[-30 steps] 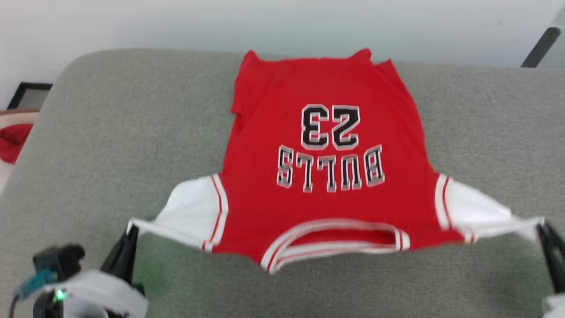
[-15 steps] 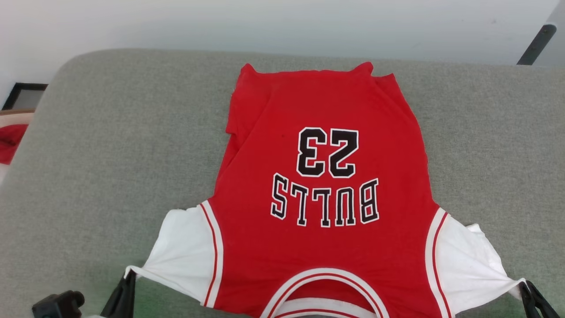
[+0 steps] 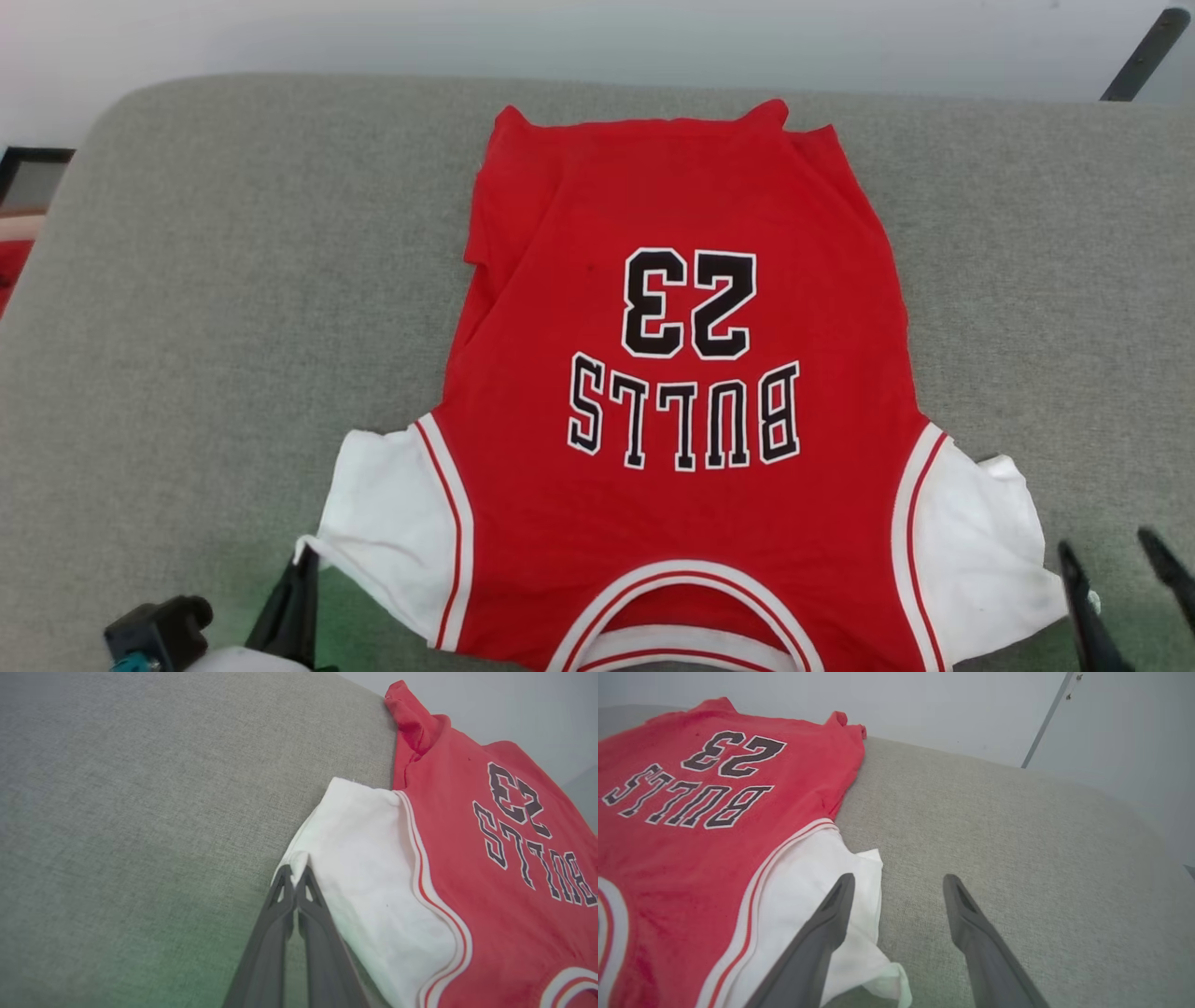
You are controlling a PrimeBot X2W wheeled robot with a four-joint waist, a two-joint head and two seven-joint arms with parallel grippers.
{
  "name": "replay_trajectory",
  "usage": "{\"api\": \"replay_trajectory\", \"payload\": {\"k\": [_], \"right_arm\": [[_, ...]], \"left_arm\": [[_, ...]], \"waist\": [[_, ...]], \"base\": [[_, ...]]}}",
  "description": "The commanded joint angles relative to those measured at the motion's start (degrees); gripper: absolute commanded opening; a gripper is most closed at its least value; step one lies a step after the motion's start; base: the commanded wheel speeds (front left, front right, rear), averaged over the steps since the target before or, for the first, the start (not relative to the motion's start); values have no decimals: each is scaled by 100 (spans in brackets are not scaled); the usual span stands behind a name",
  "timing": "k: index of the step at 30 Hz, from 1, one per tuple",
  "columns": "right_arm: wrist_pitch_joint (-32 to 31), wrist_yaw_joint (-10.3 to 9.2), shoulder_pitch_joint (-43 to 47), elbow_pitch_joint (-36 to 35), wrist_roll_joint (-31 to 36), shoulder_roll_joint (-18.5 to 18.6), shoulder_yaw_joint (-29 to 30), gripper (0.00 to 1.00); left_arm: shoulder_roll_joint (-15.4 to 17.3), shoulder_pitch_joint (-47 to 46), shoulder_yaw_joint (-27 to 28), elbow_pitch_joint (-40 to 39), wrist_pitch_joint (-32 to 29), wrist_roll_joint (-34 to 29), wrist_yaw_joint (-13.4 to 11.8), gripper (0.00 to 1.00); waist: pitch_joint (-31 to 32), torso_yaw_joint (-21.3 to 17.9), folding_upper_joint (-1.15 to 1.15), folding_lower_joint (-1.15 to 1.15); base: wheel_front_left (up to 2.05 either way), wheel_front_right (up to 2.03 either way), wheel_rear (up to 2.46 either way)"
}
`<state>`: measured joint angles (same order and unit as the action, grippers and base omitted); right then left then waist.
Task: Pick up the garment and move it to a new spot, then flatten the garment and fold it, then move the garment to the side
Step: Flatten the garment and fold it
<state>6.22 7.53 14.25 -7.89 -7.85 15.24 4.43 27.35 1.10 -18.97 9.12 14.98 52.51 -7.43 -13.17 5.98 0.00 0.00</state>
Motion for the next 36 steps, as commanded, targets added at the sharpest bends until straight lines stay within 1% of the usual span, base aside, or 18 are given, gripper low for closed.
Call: {"api": "replay_trajectory", "payload": {"k": [1, 4, 6, 9, 12, 13, 14, 15, 16, 19, 20, 25, 29, 32, 36], "right_arm": [[-103, -8, -180, -135, -128, -13, 52, 100], [-429, -8, -638, -267, -383, 7, 117, 100], [-717, -8, -1044, -198, -541, 126, 149, 100], [-1235, -7, -1839, 11, -734, 402, 9, 100], [-1696, -7, -2712, 312, -823, 728, -199, 100], [-1696, -7, -2712, 312, -823, 728, -199, 100], [-1922, -7, -3281, 601, -884, 912, -343, 100], [-1922, -7, -3281, 601, -884, 912, -343, 100], [-2084, -7, -3852, 931, -965, 1110, -493, 100], [-2282, -7, -4555, 1515, -1085, 1283, -771, 100], [-2282, -7, -4555, 1515, -1085, 1283, -771, 100], [-2733, -7, -5505, 2488, -1225, 1447, -1110, 100], [-3289, -7, -6183, 3267, -1334, 1591, -1413, 100], [-3694, -6, -6622, 3775, -1413, 1608, -1564, 100], [-4204, -7, -7154, 4437, -1442, 1620, -1584, 100]], "left_arm": [[-79, -89, 32, 6, 21, -101, 66, 0], [-207, -116, 72, 25, 21, -195, 133, 0], [-299, -189, 61, 52, 22, -261, 196, 0], [-416, -307, 12, 146, 22, -361, 281, 0], [-537, -492, -111, 276, 21, -448, 398, 0], [-537, -492, -111, 276, 21, -448, 398, 0], [-631, -660, -237, 386, 11, -508, 482, 0], [-631, -660, -237, 386, 11, -508, 482, 0], [-733, -829, -359, 497, 0, -552, 570, 0], [-885, -1050, -497, 688, -3, -612, 705, 0], [-885, -1050, -497, 688, -3, -612, 705, 0], [-1115, -1340, -649, 958, 7, -690, 891, 0], [-1277, -1514, -708, 1157, 13, -759, 1019, 0], [-1397, -1631, -742, 1286, 19, -807, 1113, 0], [-1552, -1793, -767, 1418, 18, -894, 1222, 0]], "waist": [[-46, 33, 0, 0], [-110, 41, 0, 0], [-151, 87, 0, 0], [-220, 178, 0, 0], [-284, 376, 0, 0], [-284, 376, 0, 0], [-334, 553, 0, 0], [-334, 553, 0, 0], [-386, 732, 0, 0], [-455, 974, 0, 0], [-455, 974, 0, 0], [-613, 1332, 0, 0], [-762, 1576, 0, 0], [-875, 1740, 0, 0], [-1038, 1943, 0, 0]], "base": [[0, 0, 0], [0, 0, 0], [0, 0, 0], [0, 0, 0], [0, 0, 0], [0, 0, 0], [0, 0, 0], [0, 0, 0], [0, 0, 0], [0, 0, 0], [0, 0, 0], [0, 0, 0], [0, 0, 0], [0, 0, 0], [0, 0, 0]]}}
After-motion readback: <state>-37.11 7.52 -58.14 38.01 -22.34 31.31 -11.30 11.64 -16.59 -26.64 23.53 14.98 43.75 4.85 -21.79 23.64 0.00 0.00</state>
